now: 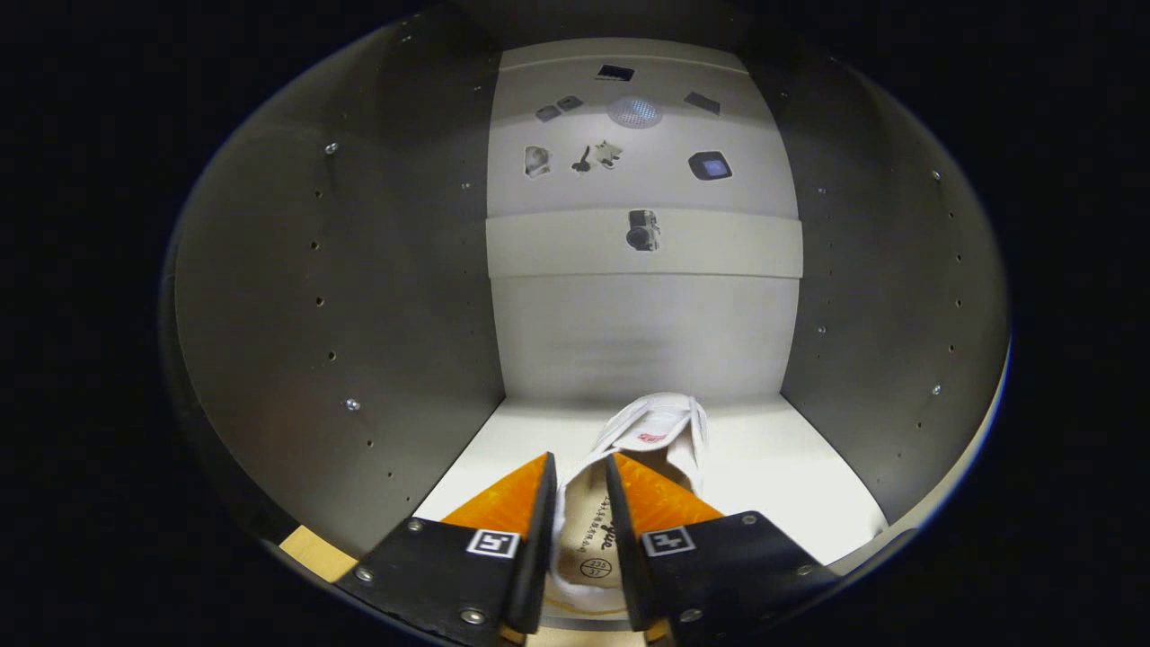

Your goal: Open the shoe cabinet door, grab the shoes and put them into the shoe cabinet, then close the shoe cabinet door.

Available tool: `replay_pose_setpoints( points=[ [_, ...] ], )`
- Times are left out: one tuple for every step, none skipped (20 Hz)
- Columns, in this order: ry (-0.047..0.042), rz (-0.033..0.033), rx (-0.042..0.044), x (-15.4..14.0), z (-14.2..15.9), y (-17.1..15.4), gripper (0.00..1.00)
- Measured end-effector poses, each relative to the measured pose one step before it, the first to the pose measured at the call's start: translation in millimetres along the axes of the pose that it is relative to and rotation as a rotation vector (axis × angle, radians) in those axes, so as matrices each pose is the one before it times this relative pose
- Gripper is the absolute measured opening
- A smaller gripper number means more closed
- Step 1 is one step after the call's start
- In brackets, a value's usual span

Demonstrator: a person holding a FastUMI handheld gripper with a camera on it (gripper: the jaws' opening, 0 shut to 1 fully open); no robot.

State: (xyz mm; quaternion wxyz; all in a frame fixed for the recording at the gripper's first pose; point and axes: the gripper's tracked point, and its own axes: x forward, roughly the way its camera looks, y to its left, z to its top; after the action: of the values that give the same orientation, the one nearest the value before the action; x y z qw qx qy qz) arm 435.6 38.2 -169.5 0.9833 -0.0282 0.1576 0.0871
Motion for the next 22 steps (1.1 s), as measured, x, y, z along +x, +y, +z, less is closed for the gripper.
replay_pose_setpoints(
  points=[
    [-0.0072, -0.00202, -0.00706, 0.94, 0.91, 1.37, 0.4],
    [-0.00379, -0.00023, -0.00354, 0.35, 0.44, 0.95, 0.46],
    [-0.00037, -0.00152, -0.001, 0.12, 0.03, 0.62, 0.5],
    [-0.0023, -0.00184, 0.00418, -0.18, 1.22, -0.43, 0.55],
    [-0.00324, 0.00093, 0.00577, 0.09, 0.99, 1.25, 0.57],
    [-0.00876, -0.00082, 0.00664, -0.71, 3.1, 0.09, 0.61],
    [-0.01209, -0.00072, 0.00565, -1.74, 4.78, -0.39, 0.63],
    [-0.01348, -0.00386, 0.00466, -3.53, 5.52, -1.33, 0.66],
    [-0.01476, -0.00378, 0.00324, -2.38, 6.29, -0.54, 0.68],
    [-0.01397, -0.00271, 0.00424, -4.72, 6.41, -0.96, 0.71],
    [-0.01303, -0.00269, 0.00282, -5.72, 6.74, -0.97, 0.72],
    [-0.01502, -0.00498, 0.00232, -7.07, 7.65, -1.29, 0.73],
    [-0.01378, -0.003, 0.00046, -6.71, 6.5, -0.44, 0.74],
    [-0.01087, -0.00504, -0.00131, -8.66, 6.55, -1.7, 0.75],
    [-0.01419, -0.00088, 0.00202, -11.97, 8.21, -0.01, 0.76],
    [-0.0109, -0.00238, 0.00287, -12.44, 6.55, -0.27, 0.77],
    [-0.01376, -0.00225, 0.00386, -14.2, 6.89, -0.27, 0.78],
    [-0.01517, -0.00093, 0.00228, -16.24, 8.41, 0.13, 0.8],
    [-0.01716, -0.00773, -0.00233, -15.94, 7.28, 0.04, 0.81],
    [-0.0158, -0.00746, -0.00456, -16.89, 7.24, -0.15, 0.82],
    [-0.01026, -0.00757, -0.00697, -19.21, 5.51, -0.32, 0.83],
    [-0.0035, -0.0071, -0.00523, -18.14, 4.22, -0.25, 0.83]
  ],
)
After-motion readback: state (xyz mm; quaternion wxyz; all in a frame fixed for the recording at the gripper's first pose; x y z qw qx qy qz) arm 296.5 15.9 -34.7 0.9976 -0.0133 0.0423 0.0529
